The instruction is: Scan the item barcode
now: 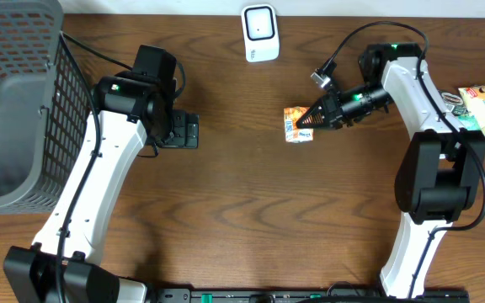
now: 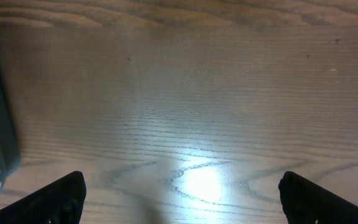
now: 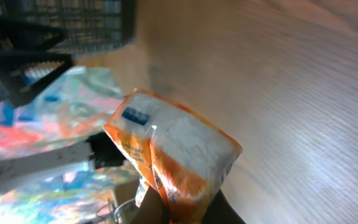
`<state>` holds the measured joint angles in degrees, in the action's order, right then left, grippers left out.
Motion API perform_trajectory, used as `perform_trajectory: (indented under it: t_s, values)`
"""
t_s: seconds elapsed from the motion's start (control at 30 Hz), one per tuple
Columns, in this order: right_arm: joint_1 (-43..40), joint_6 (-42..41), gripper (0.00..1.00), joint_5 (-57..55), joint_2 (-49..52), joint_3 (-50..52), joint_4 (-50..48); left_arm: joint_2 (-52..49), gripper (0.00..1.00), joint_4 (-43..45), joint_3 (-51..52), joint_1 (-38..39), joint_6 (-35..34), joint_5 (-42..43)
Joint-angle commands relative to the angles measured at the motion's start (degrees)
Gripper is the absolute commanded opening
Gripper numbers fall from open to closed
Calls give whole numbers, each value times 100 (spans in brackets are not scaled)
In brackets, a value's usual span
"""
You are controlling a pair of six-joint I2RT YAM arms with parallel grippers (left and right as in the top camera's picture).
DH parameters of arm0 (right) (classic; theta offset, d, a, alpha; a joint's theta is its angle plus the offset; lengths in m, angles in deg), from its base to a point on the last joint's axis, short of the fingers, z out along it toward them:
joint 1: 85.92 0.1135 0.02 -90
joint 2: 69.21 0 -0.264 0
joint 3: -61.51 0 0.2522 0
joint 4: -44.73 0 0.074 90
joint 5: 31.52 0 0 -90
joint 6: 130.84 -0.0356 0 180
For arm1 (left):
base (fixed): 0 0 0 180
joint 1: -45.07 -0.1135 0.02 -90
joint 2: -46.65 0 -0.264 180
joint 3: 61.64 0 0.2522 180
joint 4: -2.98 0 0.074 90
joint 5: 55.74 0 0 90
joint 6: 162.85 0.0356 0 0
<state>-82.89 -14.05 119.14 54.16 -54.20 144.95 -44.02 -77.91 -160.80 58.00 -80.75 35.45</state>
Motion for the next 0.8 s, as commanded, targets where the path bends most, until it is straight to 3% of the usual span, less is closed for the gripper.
perform_trajectory:
  t_s: [0.0,0.27,0.77]
  values:
    - [-96,1176,1,778,-155,-39,328,-13,98,-20,13,2,-31,-31]
    - [-197,1880,1,944,-155,-39,916,-13,98,-22,13,2,-31,-31]
    - [-181,2109,1,1390,-155,-37,914,-13,98,-22,13,2,-31,-31]
